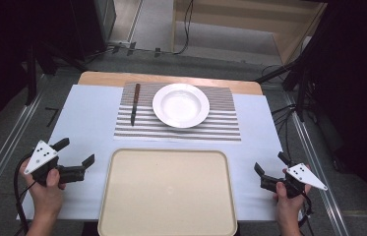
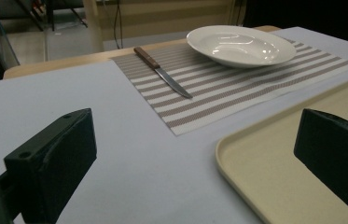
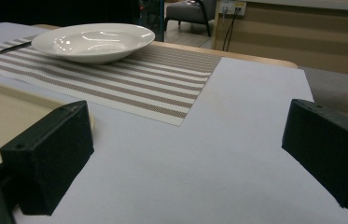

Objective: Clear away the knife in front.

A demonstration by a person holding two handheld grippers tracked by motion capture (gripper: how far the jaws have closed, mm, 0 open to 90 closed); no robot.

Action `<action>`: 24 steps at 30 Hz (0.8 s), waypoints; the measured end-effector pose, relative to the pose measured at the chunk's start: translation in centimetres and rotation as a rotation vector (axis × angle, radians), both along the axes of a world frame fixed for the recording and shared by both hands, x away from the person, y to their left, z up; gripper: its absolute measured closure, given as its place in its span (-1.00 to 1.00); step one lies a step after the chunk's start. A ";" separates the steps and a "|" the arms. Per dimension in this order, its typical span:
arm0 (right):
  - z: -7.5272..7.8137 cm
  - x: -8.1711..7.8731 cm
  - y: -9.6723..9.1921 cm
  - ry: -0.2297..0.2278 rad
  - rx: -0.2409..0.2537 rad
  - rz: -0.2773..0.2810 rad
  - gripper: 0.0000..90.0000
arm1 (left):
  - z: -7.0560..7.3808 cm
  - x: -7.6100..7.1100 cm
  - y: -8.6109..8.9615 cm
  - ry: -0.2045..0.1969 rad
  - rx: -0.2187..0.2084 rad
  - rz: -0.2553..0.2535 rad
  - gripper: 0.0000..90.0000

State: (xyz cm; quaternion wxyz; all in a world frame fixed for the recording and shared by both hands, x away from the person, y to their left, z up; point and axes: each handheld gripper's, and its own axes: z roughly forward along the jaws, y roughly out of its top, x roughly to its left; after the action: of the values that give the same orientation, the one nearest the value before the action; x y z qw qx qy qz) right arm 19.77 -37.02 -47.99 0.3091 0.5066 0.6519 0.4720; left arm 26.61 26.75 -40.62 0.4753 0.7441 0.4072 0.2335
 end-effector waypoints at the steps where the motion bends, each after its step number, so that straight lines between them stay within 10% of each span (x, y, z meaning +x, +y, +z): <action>1: 0.0 0.0 0.0 0.000 0.000 0.000 -0.99 | 0.2 0.2 -0.2 -0.002 0.000 -0.004 -1.00; 24: 0.1 -0.2 0.3 -0.010 -0.011 0.010 -0.99 | 2.4 8.0 -4.9 0.013 -0.047 -0.011 -1.00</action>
State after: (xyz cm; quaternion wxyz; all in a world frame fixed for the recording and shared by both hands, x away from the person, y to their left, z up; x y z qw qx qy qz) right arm 19.57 -36.70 -47.89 0.3129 0.4991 0.6556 0.4724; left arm 34.61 21.82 -38.27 0.4912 0.7365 0.4115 0.2166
